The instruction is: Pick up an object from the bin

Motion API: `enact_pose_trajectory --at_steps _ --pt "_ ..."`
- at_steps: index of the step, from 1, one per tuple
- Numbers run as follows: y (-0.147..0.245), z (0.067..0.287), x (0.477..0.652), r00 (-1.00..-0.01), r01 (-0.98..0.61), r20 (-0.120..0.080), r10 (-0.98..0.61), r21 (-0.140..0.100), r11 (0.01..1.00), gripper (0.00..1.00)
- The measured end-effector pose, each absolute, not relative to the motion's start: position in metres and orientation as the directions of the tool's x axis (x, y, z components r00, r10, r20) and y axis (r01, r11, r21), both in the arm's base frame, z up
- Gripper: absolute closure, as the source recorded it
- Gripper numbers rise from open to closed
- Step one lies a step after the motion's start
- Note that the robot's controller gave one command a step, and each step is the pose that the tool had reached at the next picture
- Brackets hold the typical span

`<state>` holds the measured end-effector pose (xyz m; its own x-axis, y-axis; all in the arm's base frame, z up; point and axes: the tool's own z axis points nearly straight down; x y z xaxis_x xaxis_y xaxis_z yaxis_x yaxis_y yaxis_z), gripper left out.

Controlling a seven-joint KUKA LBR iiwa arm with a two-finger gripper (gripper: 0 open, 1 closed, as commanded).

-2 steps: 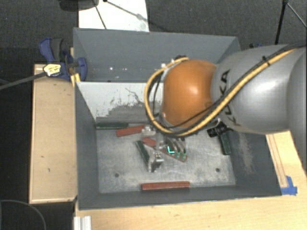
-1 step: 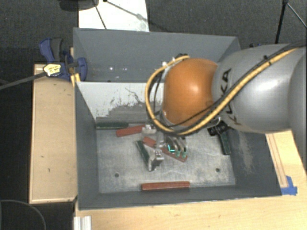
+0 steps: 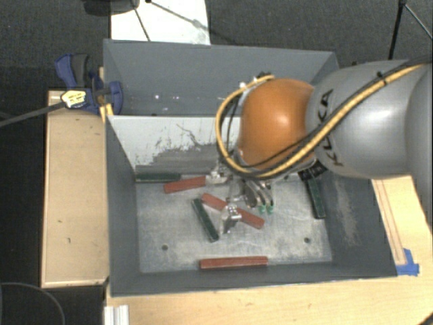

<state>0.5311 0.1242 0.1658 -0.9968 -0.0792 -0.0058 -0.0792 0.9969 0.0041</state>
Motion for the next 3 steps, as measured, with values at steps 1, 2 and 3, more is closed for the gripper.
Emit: enact_pose_trajectory --at_steps 1,2,3 --pt "0.118 0.098 0.532 -0.958 -0.286 -0.007 -0.286 -0.003 0.958 0.00" --pt "0.125 0.078 0.547 -0.999 -0.043 -0.019 -0.042 0.011 0.999 1.00" --pt "0.125 0.078 0.547 -0.999 -0.041 -0.019 -0.041 0.011 0.999 1.00"
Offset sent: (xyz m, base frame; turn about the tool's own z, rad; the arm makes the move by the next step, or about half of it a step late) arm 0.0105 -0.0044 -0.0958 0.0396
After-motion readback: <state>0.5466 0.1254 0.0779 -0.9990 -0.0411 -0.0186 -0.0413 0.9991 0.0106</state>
